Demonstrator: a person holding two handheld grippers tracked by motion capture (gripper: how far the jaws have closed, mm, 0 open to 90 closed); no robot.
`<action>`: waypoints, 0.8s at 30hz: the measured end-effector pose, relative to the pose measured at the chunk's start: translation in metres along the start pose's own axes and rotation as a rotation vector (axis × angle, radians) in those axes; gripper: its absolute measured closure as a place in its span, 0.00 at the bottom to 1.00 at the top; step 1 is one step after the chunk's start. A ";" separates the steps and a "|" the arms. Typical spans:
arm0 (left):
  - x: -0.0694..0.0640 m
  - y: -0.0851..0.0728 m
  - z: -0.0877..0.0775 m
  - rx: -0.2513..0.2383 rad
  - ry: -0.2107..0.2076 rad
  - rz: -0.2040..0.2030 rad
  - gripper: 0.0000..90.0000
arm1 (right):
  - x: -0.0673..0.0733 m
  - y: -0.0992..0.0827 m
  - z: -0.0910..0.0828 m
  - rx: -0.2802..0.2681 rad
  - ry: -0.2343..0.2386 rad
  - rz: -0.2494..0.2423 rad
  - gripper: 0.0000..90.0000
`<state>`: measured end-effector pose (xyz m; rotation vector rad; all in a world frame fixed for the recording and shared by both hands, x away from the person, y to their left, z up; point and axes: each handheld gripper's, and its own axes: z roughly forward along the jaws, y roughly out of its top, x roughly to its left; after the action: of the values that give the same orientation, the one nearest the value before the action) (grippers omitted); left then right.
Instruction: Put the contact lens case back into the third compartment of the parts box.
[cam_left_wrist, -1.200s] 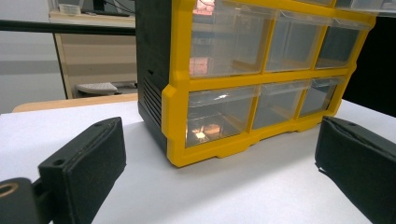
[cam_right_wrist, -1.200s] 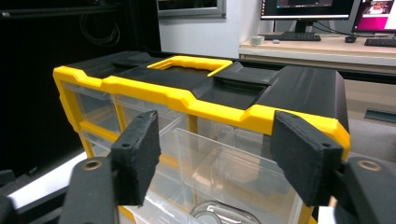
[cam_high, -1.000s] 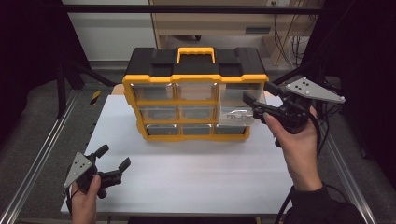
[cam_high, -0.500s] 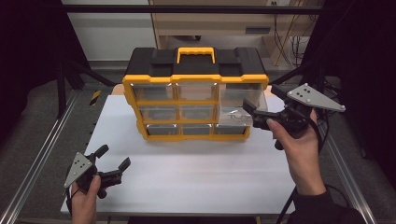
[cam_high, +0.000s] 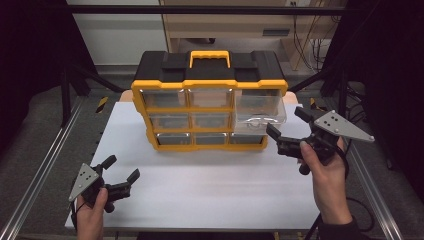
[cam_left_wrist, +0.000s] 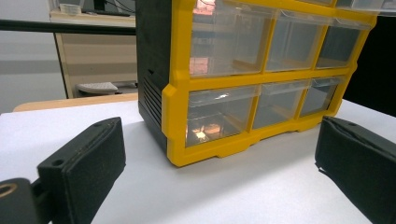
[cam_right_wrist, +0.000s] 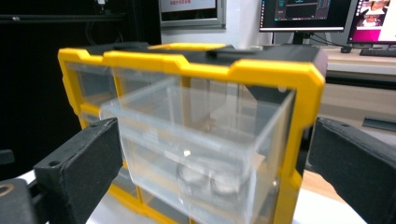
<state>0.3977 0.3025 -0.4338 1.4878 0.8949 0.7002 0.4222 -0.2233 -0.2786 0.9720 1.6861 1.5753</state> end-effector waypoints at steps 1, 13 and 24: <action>0.000 0.000 0.000 0.000 0.000 0.000 0.02 | -0.001 -0.004 -0.001 0.004 0.001 -0.003 0.04; -0.001 0.000 0.001 -0.002 -0.004 -0.001 0.01 | -0.016 -0.061 -0.014 0.029 0.008 0.014 0.07; -0.001 -0.001 0.001 -0.007 -0.010 -0.001 0.01 | -0.022 -0.111 -0.007 0.037 0.040 0.040 0.06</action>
<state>0.3974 0.3009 -0.4344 1.4831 0.8848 0.6933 0.4175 -0.2468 -0.3894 1.0049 1.7382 1.6044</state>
